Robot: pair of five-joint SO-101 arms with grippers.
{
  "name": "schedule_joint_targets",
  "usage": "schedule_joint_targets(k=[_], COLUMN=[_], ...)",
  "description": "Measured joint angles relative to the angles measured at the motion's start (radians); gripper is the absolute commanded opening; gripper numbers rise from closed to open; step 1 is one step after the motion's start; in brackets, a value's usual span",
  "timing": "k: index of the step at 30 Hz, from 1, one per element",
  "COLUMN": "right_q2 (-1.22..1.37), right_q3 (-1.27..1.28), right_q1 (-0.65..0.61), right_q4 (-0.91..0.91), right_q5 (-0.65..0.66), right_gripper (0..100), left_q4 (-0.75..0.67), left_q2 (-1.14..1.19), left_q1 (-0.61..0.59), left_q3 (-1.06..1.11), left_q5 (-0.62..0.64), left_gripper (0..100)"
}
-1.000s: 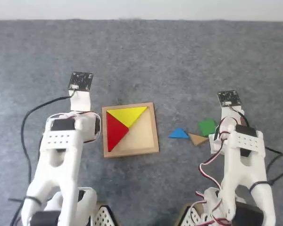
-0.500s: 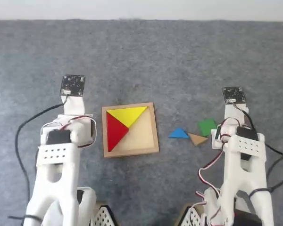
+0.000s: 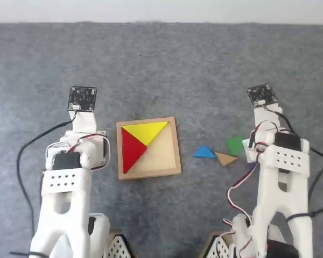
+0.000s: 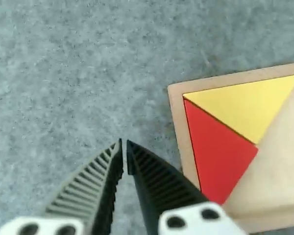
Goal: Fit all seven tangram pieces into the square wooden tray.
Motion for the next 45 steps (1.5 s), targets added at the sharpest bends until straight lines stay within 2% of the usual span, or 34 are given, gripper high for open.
schedule_joint_targets(k=[3,7,13,17,23,32,39,44,45], right_q2=[0.037,0.207,0.414,0.44,0.46,0.652,0.681,0.683,0.683], right_q3=[-0.018,-0.066,-0.19,-0.222,-0.23,-0.269,-0.282,-0.288,-0.288], right_q1=[-0.044,-0.086,-0.008,0.035,0.153,0.153,0.132,0.123,0.123], right_q4=[0.0,-0.003,-0.003,-0.003,-0.14,-0.272,-0.302,-0.304,-0.304], right_q5=[-0.012,-0.003,0.017,0.097,0.17,0.219,0.219,0.215,0.215], right_gripper=[17.7,17.7,17.9,18.0,18.0,18.1,17.5,5.3,5.8], left_q4=[0.0,0.0,0.0,0.0,0.0,-0.037,-0.044,-0.044,-0.044], left_q2=[-0.005,-0.009,-0.009,-0.009,-0.009,-0.009,-0.009,-0.009,-0.009], left_q1=[-0.002,-0.002,0.0,0.0,0.0,0.066,0.074,0.075,0.075], left_q3=[0.017,0.017,0.017,0.017,0.017,0.08,0.08,0.08,0.08], left_q5=[-0.003,-0.005,-0.02,-0.029,-0.029,-0.029,-0.029,-0.029,-0.029], left_gripper=[2,2,2,2,2,2,2,2,2])
